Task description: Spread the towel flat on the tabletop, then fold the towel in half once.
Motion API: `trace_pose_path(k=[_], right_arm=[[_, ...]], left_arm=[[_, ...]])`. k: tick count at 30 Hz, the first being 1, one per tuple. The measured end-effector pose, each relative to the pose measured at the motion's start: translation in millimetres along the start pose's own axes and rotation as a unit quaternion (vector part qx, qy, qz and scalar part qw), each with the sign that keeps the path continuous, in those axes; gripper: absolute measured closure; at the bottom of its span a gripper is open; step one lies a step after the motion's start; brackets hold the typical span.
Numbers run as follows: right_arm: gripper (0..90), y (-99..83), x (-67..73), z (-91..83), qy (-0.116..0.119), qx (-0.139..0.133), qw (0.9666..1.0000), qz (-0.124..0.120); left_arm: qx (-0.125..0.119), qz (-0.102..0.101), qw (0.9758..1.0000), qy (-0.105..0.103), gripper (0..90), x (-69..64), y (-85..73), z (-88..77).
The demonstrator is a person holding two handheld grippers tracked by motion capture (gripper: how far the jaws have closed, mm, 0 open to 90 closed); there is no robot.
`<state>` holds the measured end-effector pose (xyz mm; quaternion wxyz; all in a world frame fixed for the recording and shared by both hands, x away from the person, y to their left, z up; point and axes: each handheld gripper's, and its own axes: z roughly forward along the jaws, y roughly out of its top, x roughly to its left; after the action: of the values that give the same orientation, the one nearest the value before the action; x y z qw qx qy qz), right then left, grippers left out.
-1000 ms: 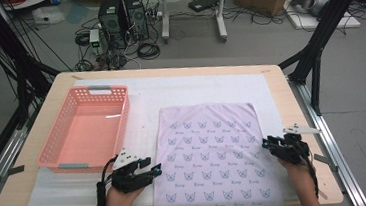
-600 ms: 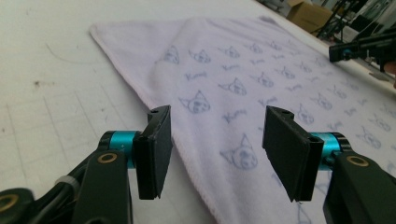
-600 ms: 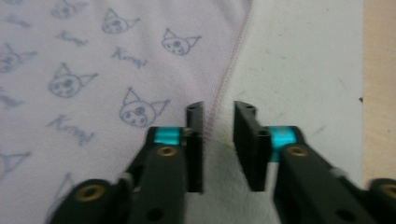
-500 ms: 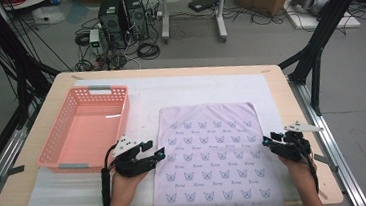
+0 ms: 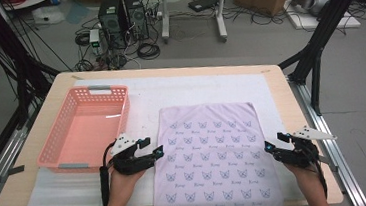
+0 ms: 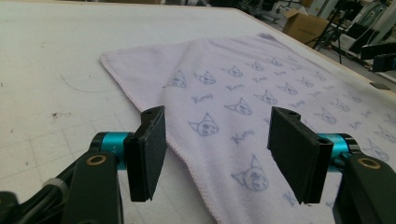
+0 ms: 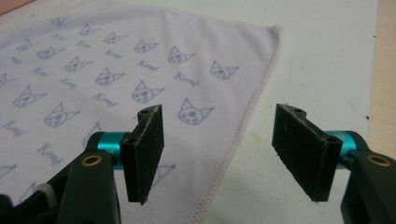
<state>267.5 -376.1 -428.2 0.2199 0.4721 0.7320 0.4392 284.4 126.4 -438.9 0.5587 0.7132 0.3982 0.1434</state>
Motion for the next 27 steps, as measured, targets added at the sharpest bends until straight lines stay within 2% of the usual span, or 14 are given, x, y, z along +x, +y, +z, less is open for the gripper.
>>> trace_pose_path(k=[12,21,27], right_arm=[[30.3,-2.8,-0.5,-2.4,-0.004,0.003,1.0,0.006],[30.4,-3.3,-0.1,-1.3,-0.004,0.007,1.0,0.001],[30.4,-3.0,0.3,-1.2,-0.002,0.006,0.9999,0.008]], left_arm=[[-0.004,-0.006,1.0,0.001,37.1,-0.1,1.7,1.3],[-0.001,-0.006,1.0,-0.001,37.0,0.2,1.2,3.2],[0.006,-0.009,0.9999,0.004,37.7,0.9,0.6,4.3]])
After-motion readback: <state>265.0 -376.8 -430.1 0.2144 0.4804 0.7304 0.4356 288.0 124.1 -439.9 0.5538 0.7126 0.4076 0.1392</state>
